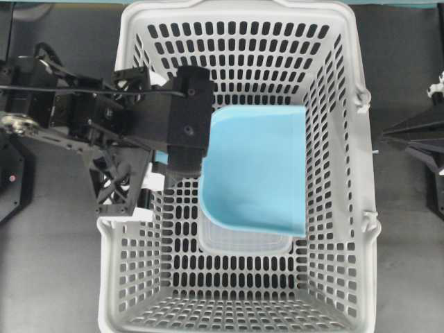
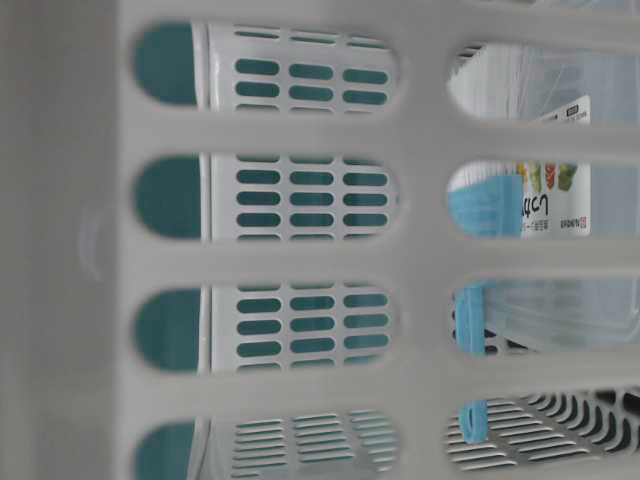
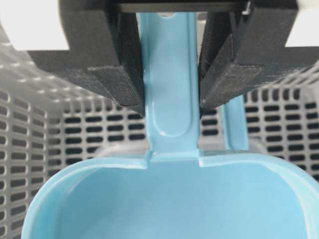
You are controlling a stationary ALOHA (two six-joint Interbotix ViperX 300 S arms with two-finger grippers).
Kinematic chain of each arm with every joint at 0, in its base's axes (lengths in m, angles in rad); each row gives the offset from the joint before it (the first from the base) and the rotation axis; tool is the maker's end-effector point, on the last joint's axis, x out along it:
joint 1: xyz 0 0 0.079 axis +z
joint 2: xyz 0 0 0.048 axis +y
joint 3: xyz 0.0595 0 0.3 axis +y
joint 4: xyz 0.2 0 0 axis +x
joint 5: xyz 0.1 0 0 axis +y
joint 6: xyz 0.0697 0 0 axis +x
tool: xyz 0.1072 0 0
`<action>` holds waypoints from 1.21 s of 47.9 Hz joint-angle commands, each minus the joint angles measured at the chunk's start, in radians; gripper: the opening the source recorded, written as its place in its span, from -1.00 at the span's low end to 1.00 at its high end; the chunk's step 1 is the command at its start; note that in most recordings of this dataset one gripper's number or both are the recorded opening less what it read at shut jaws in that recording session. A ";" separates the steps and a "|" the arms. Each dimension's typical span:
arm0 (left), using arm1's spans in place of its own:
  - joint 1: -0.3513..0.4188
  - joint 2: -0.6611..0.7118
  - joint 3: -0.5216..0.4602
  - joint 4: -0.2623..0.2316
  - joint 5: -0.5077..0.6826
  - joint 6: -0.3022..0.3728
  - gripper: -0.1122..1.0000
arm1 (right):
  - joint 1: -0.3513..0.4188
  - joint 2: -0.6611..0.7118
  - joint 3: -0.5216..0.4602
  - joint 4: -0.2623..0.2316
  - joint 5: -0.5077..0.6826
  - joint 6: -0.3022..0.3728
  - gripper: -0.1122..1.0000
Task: Pick up the dustpan from the shopping basket with the left arm.
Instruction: 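Lift the dustpan upward out of the basket with the left gripper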
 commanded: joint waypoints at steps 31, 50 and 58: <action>-0.003 -0.109 0.115 0.002 -0.218 -0.005 -0.27 | 0.026 0.003 -0.008 0.008 -0.005 0.002 -0.82; -0.005 -0.106 0.127 0.002 -0.230 -0.005 -0.27 | 0.041 0.003 -0.008 0.008 0.015 0.002 -0.82; -0.005 -0.106 0.126 0.002 -0.236 -0.005 -0.27 | 0.046 0.003 -0.008 0.008 0.015 0.002 -0.82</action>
